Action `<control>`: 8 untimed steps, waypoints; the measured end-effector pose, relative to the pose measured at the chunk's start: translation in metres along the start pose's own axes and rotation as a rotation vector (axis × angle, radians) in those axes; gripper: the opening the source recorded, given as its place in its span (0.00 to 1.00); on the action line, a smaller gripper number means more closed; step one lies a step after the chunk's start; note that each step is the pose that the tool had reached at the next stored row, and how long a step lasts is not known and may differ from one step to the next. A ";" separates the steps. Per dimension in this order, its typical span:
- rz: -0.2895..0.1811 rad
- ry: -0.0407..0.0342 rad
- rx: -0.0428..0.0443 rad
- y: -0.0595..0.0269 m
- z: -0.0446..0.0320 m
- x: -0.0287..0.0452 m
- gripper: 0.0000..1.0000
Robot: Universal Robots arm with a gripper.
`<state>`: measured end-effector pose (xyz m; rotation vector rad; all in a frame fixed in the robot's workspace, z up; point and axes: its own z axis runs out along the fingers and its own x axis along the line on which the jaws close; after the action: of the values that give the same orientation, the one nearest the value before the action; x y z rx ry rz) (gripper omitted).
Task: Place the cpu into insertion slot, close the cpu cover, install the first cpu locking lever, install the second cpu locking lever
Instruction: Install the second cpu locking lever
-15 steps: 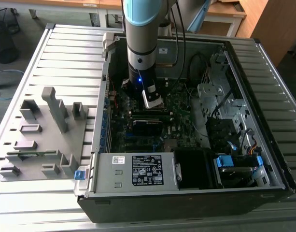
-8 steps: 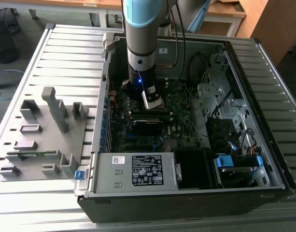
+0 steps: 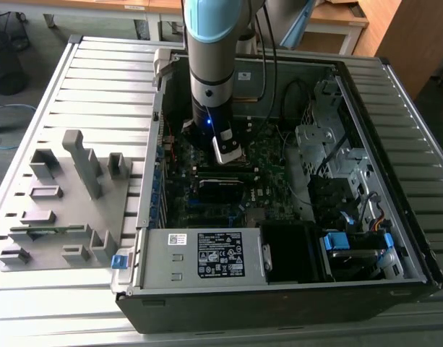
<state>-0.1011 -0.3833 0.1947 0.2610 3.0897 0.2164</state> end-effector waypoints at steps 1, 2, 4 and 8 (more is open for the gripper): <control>0.000 0.0006 -0.0031 -0.0001 0.0000 0.0006 0.10; 0.000 0.0011 -0.0057 -0.0002 -0.0001 0.0012 0.10; 0.000 0.0018 -0.0092 -0.0003 0.0000 0.0018 0.10; 0.001 0.0022 -0.0119 -0.0004 0.0006 0.0021 0.10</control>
<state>-0.1032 -0.3833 0.1940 0.2615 3.0895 0.2352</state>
